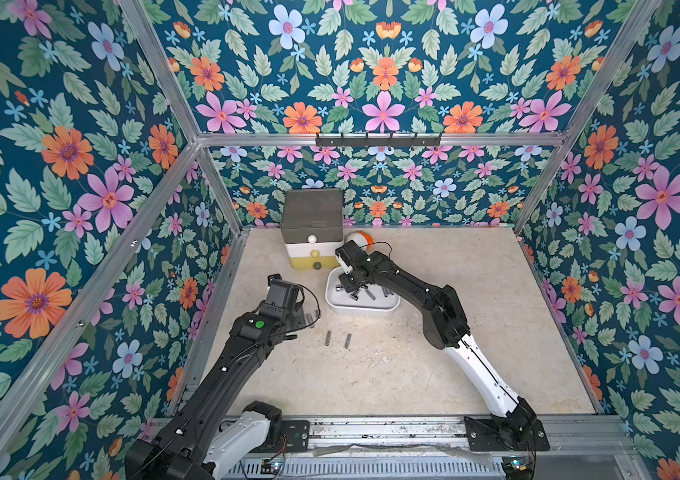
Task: Take out the socket from the storage box
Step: Pick up the socket head from the storage box.
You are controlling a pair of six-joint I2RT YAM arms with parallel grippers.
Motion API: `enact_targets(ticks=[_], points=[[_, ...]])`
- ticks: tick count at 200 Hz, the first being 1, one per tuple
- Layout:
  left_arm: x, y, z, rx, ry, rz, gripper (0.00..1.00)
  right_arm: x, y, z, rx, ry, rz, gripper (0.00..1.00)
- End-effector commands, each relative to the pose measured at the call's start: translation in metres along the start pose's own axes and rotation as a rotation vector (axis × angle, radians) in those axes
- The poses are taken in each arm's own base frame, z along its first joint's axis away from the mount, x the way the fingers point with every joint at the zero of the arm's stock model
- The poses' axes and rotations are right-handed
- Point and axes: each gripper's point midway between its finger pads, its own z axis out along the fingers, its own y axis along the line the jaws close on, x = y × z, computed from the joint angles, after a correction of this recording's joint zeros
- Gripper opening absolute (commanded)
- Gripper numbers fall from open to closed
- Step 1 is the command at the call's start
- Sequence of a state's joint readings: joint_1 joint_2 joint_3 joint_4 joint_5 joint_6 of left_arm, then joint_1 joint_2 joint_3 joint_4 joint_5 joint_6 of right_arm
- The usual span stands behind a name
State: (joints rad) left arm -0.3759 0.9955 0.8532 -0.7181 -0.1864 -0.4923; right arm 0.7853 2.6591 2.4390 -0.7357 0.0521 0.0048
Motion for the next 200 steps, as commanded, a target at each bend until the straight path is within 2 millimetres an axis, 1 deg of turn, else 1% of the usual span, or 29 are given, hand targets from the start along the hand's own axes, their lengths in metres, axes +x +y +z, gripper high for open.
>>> enact_targets(ticks=[1, 25, 60, 73, 92, 128, 154, 165, 188, 200], points=[[-0.003, 0.002, -0.001, -0.009, -0.015, 0.002, 0.57, 0.015, 0.004, 0.002, -0.028, 0.056, 0.03, 0.22], [-0.003, 0.001, 0.0, -0.008, -0.013, 0.004, 0.57, 0.007, 0.006, -0.011, -0.037, 0.043, 0.075, 0.17], [-0.002, 0.001, 0.0, -0.006, -0.009, 0.004, 0.57, -0.013, 0.013, -0.047, -0.079, 0.0, 0.183, 0.12], [-0.002, 0.0, 0.0, -0.004, -0.007, 0.003, 0.57, -0.021, 0.017, -0.063, -0.107, -0.018, 0.221, 0.11], [-0.002, 0.0, 0.0, -0.003, -0.009, 0.003, 0.57, -0.026, 0.016, -0.08, -0.128, -0.024, 0.293, 0.1], [-0.001, 0.0, 0.001, 0.0, -0.004, 0.004, 0.57, -0.022, 0.017, -0.11, -0.252, 0.028, 0.469, 0.07], [-0.001, -0.002, 0.001, 0.004, 0.001, 0.006, 0.57, -0.021, 0.014, -0.136, -0.316, 0.007, 0.548, 0.07], [0.0, -0.003, 0.002, 0.007, 0.003, 0.008, 0.57, -0.019, 0.01, -0.146, -0.338, 0.006, 0.576, 0.07], [0.0, -0.002, 0.002, 0.004, 0.005, 0.01, 0.57, -0.007, -0.004, -0.162, -0.373, 0.017, 0.638, 0.07], [0.0, -0.002, 0.002, 0.005, 0.006, 0.01, 0.57, 0.001, -0.016, -0.17, -0.363, 0.011, 0.661, 0.07]])
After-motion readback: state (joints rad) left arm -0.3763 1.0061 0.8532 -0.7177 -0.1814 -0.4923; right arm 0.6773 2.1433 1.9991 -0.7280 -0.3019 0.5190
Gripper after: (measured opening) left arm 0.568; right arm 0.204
